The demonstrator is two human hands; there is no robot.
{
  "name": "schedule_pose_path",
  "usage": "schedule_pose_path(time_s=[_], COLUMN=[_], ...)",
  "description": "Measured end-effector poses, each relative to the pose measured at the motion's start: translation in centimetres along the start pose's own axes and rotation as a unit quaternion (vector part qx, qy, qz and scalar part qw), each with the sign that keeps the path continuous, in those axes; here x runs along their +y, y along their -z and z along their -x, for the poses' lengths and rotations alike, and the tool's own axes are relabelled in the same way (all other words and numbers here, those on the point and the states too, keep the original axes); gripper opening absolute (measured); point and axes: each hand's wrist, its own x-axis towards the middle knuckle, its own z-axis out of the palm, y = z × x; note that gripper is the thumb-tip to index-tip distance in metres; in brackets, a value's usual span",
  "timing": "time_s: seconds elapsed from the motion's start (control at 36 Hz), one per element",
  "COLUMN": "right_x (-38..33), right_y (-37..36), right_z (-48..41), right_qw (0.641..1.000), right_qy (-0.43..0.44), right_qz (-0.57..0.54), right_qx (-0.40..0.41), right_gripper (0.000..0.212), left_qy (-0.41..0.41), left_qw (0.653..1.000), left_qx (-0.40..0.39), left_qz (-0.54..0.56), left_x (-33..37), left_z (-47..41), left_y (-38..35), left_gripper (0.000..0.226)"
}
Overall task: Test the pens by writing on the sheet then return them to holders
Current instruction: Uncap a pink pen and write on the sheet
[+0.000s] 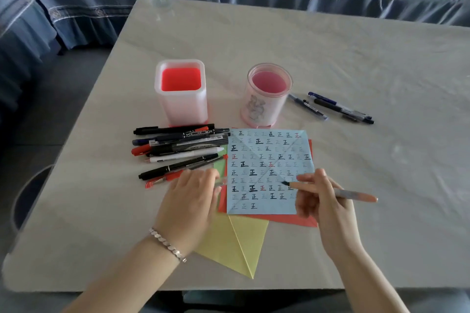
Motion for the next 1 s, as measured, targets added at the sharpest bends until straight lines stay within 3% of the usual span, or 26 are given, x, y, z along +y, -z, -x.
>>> schedule_pose_path(time_s=[0.11,0.28,0.47,0.64,1.0], right_x=[0.5,0.3,0.5,1.5,2.4], right_y=[0.2,0.3,-0.1,-0.6,-1.9], right_z=[0.4,0.7,0.9,0.9,0.5], right_qw=[0.998,0.999,0.998,0.995,0.995], right_qy=[-0.056,-0.032,0.031,0.047,0.066], right_qz=[-0.04,-0.02,0.021,0.025,0.041], right_qx=[-0.006,0.016,0.049,0.083,0.06], right_gripper=[0.038,0.014,0.023,0.032,0.025], left_qy=[0.028,0.043,-0.118,-0.116,-0.116], left_qw=[0.997,0.997,0.989,0.983,0.983], left_qx=[0.026,0.053,-0.083,-0.14,-0.139], left_qz=[-0.072,-0.036,0.027,0.019,0.017], left_x=[-0.7,0.6,2.8,2.5,2.3], left_z=[0.5,1.2,2.9,3.3,3.6], left_y=[-1.8,-1.9,-2.1,-2.9,-3.0], left_gripper=[0.019,0.023,0.036,0.041,0.044])
